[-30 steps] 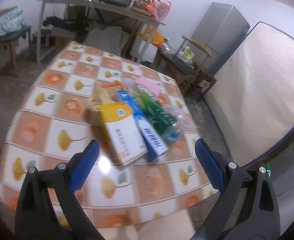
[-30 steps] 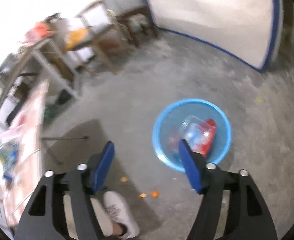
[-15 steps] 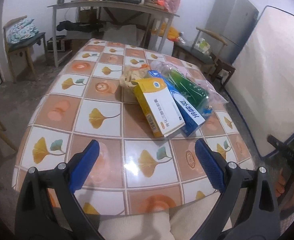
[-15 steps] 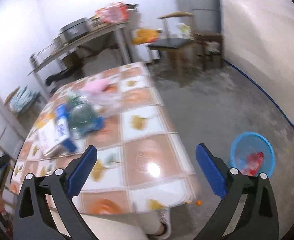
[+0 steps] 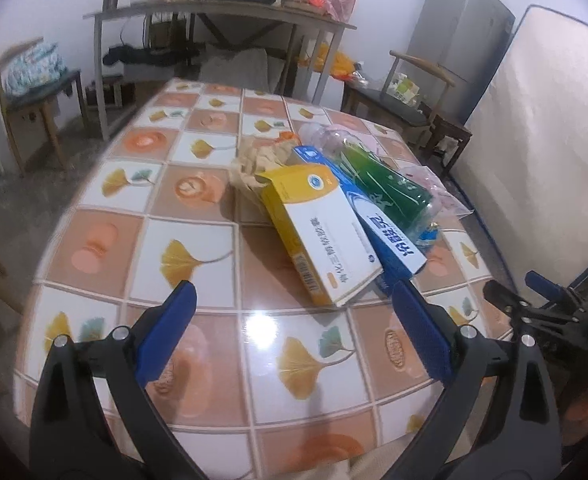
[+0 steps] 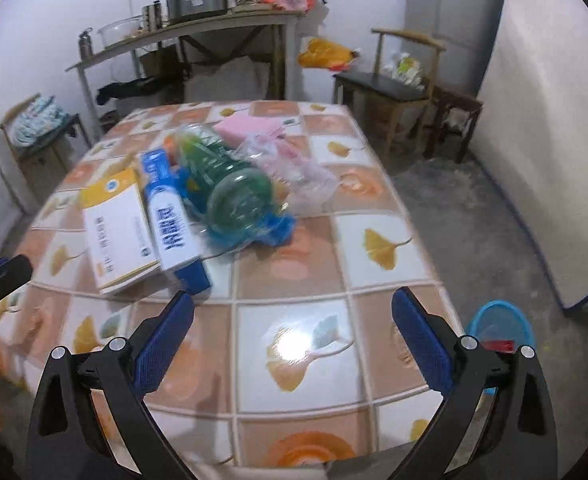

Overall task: Collect trash
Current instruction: 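Move the left tool to the yellow-and-white medicine box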

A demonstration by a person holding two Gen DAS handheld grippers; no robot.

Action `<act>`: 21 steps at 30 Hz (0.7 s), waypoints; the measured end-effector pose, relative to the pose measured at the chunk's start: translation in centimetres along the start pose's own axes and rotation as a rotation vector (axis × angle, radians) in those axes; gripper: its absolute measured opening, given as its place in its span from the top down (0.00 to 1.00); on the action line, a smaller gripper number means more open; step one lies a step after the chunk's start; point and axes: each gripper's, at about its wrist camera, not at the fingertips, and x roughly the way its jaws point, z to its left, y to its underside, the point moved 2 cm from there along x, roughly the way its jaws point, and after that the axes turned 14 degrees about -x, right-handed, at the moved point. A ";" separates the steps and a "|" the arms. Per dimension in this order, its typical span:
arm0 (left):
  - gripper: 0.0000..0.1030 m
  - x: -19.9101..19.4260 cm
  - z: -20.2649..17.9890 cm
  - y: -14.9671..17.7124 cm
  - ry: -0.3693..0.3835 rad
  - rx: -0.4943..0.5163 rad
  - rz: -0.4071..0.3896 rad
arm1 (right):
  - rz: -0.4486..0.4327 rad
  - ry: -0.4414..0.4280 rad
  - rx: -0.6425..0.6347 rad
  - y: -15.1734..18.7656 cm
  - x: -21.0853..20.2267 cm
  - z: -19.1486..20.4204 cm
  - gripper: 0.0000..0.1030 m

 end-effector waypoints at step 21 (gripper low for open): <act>0.08 6.0 -1.7 -1.0 0.072 -0.008 0.052 | -0.102 -0.156 0.000 -1.4 2.3 0.4 0.06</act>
